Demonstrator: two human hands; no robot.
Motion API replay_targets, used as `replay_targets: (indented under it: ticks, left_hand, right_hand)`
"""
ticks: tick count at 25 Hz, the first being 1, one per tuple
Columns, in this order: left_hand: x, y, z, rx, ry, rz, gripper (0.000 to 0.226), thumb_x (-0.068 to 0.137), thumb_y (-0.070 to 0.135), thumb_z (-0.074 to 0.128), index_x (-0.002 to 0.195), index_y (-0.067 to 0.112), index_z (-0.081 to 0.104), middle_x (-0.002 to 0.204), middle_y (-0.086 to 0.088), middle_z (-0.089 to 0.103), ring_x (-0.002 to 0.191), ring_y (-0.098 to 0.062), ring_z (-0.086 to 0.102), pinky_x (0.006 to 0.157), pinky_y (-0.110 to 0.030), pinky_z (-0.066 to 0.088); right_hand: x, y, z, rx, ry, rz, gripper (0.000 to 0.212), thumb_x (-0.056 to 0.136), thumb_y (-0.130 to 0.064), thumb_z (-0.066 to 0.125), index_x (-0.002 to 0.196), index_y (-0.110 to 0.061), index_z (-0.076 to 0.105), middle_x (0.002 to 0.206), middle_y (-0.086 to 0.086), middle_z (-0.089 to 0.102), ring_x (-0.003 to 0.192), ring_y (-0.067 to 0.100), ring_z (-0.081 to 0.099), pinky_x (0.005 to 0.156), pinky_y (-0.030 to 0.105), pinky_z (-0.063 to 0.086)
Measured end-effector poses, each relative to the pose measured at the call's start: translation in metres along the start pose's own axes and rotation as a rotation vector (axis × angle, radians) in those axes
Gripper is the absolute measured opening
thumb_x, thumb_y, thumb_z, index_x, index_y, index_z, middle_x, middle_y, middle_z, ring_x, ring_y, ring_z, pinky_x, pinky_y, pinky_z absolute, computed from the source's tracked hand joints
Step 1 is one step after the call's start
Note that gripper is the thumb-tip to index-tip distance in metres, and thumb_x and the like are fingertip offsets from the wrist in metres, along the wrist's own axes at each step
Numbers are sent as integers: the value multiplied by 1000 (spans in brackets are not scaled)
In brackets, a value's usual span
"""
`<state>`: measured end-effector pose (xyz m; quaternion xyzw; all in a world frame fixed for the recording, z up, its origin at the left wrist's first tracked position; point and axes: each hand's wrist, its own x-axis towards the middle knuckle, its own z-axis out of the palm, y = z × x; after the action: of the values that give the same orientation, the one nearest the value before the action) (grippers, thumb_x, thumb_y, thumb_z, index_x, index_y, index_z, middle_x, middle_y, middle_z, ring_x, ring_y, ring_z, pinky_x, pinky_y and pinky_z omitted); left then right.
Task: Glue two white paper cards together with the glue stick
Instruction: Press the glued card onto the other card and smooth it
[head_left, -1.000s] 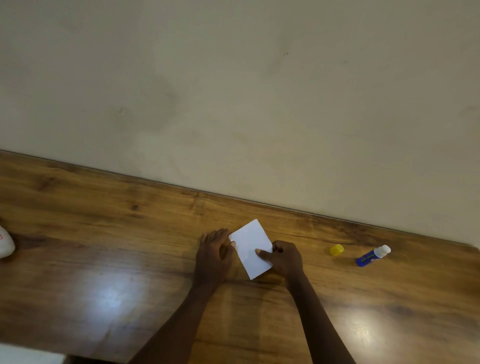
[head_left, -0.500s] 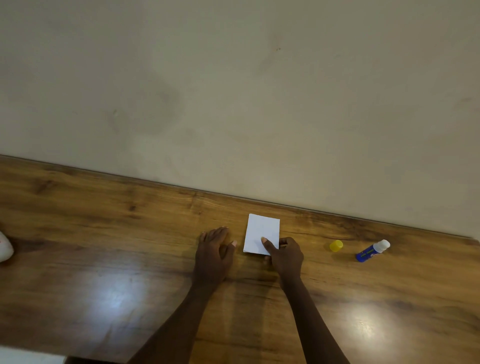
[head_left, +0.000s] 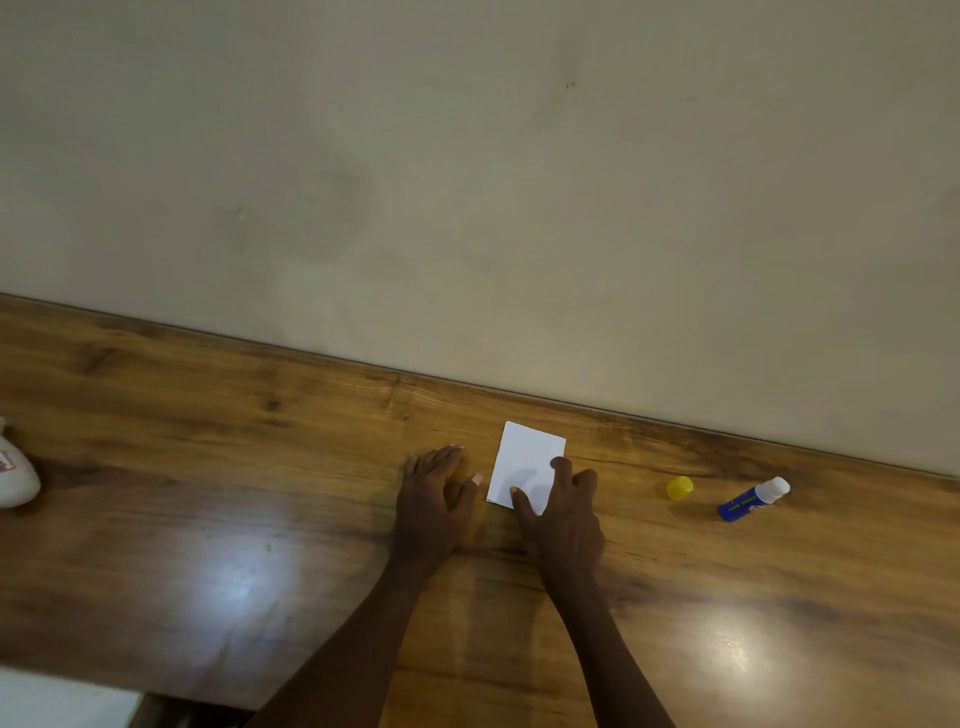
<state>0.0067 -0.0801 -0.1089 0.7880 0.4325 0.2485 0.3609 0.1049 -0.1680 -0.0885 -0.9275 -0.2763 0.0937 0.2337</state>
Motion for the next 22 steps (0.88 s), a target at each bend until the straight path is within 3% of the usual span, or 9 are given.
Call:
replay_targets:
  ticks: [7,10,13,22]
  left_hand:
    - [0,1,-1,-8,-4,-17,45,86,28,56,126,10,49,135,-10,51,131,-26,37,113,-37,16]
    - [0,1,0,-5,-13,-23,48,85,28,58,128,10,47,137,-10,49,134,-27,32,113,-39,17]
    - [0,-2,0,3,-28,-33,49,85,26,58,130,11,45,139,-10,46,136,-28,29,114,-39,17]
    - [1,-3,1,27,-61,-56,52,85,26,57,133,15,41,143,-7,42,139,-29,21,114,-42,17]
  right_hand:
    - [0,-1,-2,7,46,-86,48,82,-37,57,123,-19,39,126,8,43,94,21,55,62,25,42]
    - [4,4,0,-23,-7,-168,54,82,-40,56,128,-20,38,133,8,43,111,23,49,84,35,46]
    - [8,9,8,-172,-122,-229,58,84,-47,48,135,-26,29,143,2,34,125,23,34,101,39,30]
    - [43,7,5,-325,-191,-285,56,88,-47,40,138,-27,21,148,0,27,128,27,29,101,45,26]
